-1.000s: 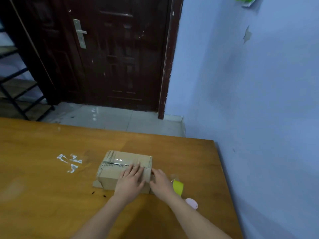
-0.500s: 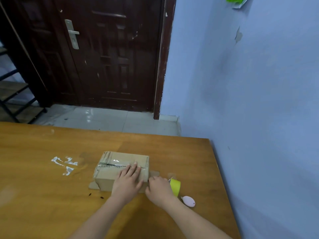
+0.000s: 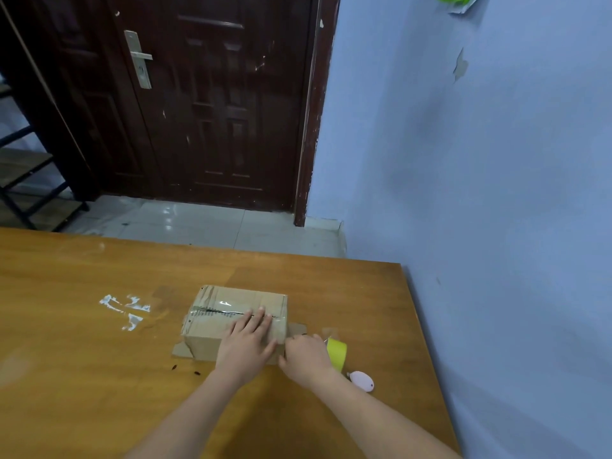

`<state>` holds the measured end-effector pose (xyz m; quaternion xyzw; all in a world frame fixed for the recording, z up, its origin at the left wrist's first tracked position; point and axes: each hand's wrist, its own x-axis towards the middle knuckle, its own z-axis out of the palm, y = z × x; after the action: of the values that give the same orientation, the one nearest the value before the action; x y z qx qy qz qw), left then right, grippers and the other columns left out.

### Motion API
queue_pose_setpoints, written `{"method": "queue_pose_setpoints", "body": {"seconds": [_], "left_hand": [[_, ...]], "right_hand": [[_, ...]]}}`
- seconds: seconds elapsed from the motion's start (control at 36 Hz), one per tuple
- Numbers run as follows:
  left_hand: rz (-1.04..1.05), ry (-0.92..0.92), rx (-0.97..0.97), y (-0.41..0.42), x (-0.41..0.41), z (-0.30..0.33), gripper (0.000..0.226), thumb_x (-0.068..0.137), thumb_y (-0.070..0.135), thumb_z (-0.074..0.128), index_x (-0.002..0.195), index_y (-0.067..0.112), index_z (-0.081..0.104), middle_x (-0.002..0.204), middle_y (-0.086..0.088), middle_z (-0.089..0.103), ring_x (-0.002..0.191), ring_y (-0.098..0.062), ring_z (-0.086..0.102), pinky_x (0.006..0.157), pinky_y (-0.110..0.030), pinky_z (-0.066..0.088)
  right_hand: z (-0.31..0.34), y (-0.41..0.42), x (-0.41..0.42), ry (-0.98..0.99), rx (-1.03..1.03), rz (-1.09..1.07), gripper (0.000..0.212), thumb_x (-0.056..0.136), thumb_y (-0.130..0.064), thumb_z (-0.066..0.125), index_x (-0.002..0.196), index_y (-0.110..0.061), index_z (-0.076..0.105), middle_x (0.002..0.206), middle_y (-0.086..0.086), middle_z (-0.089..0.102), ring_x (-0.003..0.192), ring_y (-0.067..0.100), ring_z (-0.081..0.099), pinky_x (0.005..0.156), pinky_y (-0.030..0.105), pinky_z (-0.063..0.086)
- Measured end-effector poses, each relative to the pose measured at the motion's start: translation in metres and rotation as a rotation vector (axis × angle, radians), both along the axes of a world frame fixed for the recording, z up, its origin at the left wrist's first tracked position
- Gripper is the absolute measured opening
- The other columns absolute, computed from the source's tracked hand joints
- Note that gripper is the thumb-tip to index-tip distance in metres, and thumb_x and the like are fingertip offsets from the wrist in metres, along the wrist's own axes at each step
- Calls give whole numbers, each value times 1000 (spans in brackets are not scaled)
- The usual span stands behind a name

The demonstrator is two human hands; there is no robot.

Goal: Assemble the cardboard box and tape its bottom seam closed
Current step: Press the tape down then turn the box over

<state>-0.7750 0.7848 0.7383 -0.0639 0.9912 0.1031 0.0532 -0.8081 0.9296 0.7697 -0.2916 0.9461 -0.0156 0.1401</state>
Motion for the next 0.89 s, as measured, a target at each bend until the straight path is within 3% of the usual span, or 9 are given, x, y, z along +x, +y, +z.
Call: {"method": "queue_pose_setpoints", "body": {"seconds": [0.22,0.42,0.89], "left_hand": [[5,10,12,1,1,1,63,94,58,27,150,30,19,158,11,10,146,-13,6,115,-34,7],[9,10,17,1,1,2,62,94,57,27,150,32,17,158,12,8,146,-11,3,115,-33,6],[13,6,14,0,1,-2,64,94,59,25,150,31,16,158,12,7,146,-11,2,116,-34,6]], "right_hand": [[-2,1,0,12,13,10,34,94,-30,45,112,-5,59,115,16,63,109,31,58,93,41,37],[-1,0,-6,34,41,34,24,93,-11,43,104,-9,64,108,14,68,103,32,63,89,39,38],[-3,1,-11,73,4,48,24,95,-14,41,104,-10,63,110,13,66,106,33,60,87,40,38]]}}
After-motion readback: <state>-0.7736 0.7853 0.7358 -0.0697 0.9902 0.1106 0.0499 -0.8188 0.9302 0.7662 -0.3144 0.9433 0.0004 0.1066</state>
